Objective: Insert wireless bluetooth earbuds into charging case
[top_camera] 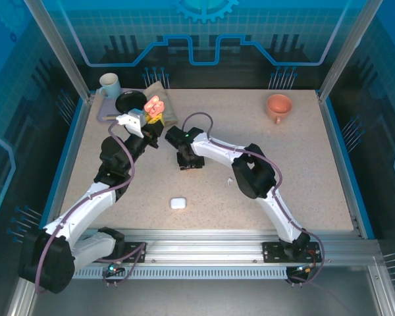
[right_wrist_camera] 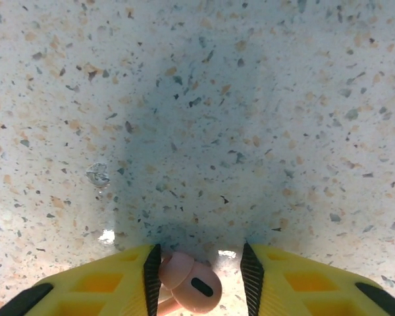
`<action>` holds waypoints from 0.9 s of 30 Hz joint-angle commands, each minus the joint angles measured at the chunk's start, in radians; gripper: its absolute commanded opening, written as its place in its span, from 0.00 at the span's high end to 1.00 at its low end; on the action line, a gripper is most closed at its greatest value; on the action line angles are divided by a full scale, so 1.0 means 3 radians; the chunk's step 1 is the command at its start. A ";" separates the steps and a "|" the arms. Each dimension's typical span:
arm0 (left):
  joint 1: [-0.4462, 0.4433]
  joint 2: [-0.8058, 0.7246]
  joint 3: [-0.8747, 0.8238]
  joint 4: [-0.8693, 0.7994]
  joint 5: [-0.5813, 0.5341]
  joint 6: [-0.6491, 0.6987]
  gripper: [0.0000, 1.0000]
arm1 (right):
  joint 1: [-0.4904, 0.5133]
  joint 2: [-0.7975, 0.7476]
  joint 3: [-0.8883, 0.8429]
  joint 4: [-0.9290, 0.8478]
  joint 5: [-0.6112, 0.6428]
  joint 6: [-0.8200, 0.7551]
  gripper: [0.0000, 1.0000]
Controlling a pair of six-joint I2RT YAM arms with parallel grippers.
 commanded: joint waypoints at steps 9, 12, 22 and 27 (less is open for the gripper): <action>0.0033 -0.0020 0.0002 0.0100 0.0074 -0.0055 1.00 | -0.0056 0.0134 0.0170 -0.0343 -0.0277 0.0603 0.53; 0.0033 -0.0035 0.0003 0.0088 0.0078 -0.0057 1.00 | -0.0031 0.0168 0.0225 -0.0377 -0.0292 0.0638 0.52; 0.0033 -0.0050 0.0007 0.0083 0.0075 -0.0064 1.00 | -0.0016 0.0026 -0.0059 -0.0405 -0.0171 0.0514 0.51; 0.0033 -0.0034 0.0022 0.0080 0.0080 -0.0072 1.00 | 0.0019 -0.0097 -0.0209 -0.0388 -0.0087 0.0434 0.50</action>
